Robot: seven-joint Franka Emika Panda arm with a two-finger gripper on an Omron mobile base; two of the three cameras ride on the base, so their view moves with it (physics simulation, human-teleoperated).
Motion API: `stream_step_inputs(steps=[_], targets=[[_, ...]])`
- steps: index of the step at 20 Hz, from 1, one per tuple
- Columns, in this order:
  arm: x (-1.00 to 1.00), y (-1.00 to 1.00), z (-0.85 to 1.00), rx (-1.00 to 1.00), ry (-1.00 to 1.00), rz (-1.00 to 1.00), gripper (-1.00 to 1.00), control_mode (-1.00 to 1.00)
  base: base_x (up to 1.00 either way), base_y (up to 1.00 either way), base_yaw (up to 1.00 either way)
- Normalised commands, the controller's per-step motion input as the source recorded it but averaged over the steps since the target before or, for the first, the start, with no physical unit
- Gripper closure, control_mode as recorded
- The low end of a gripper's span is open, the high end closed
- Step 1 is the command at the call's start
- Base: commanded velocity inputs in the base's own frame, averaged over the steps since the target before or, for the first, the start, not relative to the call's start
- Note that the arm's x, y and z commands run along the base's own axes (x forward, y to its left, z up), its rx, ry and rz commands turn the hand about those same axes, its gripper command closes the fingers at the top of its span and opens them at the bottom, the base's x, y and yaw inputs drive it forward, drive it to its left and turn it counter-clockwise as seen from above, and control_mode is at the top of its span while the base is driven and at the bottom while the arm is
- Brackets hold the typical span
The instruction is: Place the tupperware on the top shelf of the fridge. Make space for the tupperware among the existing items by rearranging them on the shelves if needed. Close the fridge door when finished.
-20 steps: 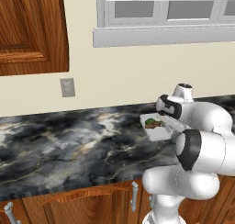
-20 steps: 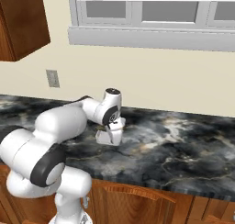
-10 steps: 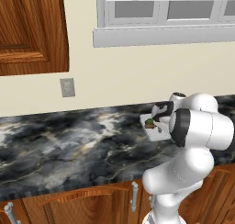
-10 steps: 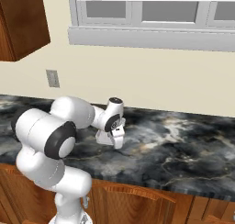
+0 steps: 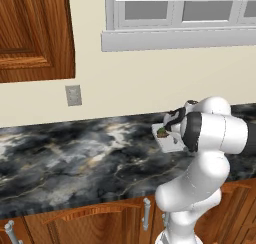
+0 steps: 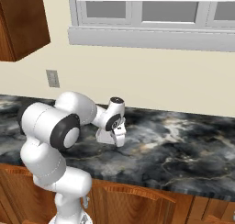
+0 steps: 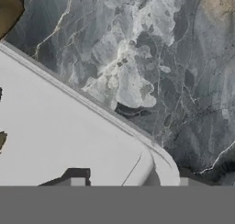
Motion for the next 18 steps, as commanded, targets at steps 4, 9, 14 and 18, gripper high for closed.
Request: stream_step_inputs(steps=[4,9,14,18], targets=[[0.00,0.00,0.00,0.00,0.00,0.00,1.00,-1.00,0.00,0.00,0.00],[-0.46,0.00,0.44,0.00,0.00,0.00,1.00,-1.00,0.00,0.00,0.00],[-0.81,0.00,0.93,0.00,-0.04,0.00,1.00,-1.00,0.00,0.00,0.00],[-1.00,0.12,0.90,-0.07,-0.23,0.00,1.00,-1.00,0.00,0.00,0.00]])
